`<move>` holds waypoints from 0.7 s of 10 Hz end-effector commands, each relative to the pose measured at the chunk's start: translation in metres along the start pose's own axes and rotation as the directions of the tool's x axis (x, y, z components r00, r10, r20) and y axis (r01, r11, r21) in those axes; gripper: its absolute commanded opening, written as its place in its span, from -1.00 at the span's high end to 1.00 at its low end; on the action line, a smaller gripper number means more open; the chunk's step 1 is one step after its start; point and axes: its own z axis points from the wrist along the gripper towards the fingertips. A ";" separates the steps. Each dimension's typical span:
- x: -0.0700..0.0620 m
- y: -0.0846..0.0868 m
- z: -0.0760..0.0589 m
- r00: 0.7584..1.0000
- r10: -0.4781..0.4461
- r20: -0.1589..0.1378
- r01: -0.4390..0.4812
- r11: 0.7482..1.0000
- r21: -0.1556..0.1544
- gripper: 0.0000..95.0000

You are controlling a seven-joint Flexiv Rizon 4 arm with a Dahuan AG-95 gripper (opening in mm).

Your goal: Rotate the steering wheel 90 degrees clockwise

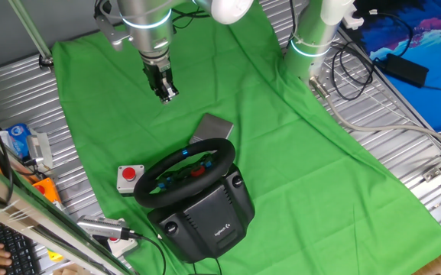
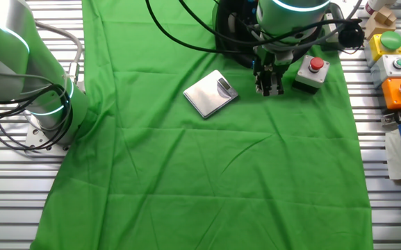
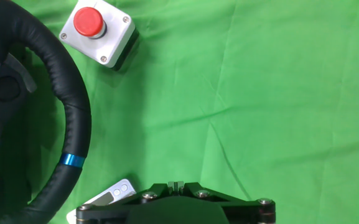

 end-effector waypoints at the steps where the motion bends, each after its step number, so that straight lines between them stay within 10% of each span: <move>1: 0.000 0.000 0.000 1.000 -0.008 0.000 0.008 1.000 0.000 1.00; 7: 0.000 0.000 0.000 0.977 -0.212 0.030 0.212 0.977 0.005 1.00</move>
